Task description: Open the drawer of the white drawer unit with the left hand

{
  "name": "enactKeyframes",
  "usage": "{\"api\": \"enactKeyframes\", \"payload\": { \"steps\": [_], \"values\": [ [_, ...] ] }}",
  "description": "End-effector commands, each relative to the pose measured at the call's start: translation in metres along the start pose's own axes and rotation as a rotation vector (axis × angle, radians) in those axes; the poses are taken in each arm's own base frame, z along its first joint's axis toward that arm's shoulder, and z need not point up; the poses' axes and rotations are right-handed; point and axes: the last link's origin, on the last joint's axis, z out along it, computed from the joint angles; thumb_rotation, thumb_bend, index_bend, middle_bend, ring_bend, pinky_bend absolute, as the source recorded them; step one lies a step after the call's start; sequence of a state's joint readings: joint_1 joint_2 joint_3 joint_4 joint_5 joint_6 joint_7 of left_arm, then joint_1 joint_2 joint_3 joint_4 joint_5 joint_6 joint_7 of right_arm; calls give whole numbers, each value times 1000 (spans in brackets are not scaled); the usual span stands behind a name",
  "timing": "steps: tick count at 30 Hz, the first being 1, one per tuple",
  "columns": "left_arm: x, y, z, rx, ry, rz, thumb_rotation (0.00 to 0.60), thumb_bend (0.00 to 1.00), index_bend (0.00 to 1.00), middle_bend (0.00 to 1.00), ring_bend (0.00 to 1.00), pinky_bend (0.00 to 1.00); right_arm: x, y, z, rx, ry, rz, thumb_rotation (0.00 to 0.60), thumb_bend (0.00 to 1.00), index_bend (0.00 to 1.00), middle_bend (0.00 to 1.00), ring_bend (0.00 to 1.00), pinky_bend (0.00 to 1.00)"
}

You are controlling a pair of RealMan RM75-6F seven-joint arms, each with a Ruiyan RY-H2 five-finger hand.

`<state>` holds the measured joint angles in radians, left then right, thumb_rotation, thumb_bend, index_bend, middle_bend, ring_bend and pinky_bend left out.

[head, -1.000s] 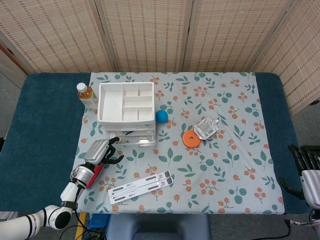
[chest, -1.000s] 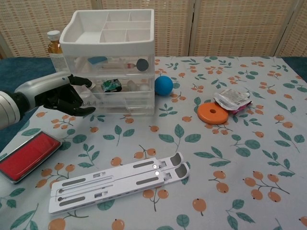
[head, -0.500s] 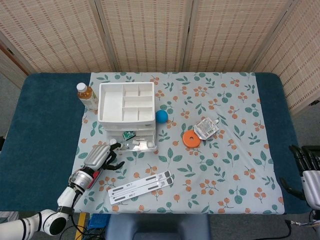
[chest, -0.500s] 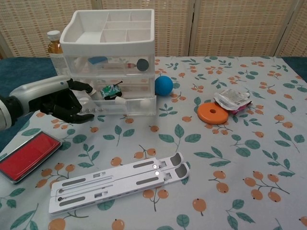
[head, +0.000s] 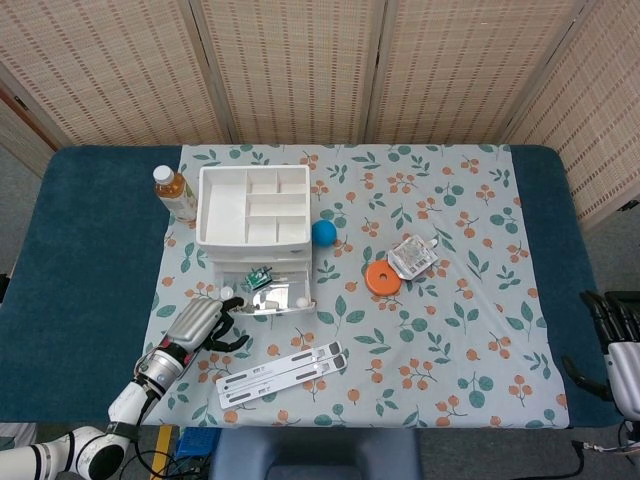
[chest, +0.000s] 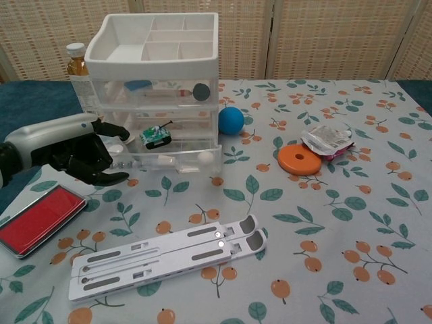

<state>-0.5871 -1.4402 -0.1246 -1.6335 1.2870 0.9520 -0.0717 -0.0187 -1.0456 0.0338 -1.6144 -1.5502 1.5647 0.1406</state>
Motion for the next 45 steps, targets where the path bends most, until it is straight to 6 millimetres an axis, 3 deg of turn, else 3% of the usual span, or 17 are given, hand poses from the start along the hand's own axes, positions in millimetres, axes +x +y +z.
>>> {"api": "enactKeyframes", "payload": {
  "steps": [1,12,19,26,35,45],
  "values": [
    [-1,0,-1,-1,-5,-1,600,296,383,912,1000,1000,0,0,0,-1,0,0,600,314,10,57,0,54],
    [-2,2,-3,-5,-15,-2,600,296,377,913,1000,1000,0,1,0,-4,0,1,600,314,10,57,0,54],
    [0,2,-5,-9,-12,-3,600,296,263,912,1000,1000,0,1,0,-1,3,1,600,315,10,57,0,54],
    [6,0,-12,-9,-5,15,600,295,241,912,1000,1000,6,0,1,8,19,-11,600,315,9,57,0,54],
    [43,0,-21,-80,65,166,600,296,275,912,1000,1000,24,-4,3,29,58,-47,600,315,10,57,0,54],
    [82,17,8,-318,271,569,600,295,304,914,1000,1000,37,-12,5,64,78,-78,600,315,10,57,0,54]
  ]
}}
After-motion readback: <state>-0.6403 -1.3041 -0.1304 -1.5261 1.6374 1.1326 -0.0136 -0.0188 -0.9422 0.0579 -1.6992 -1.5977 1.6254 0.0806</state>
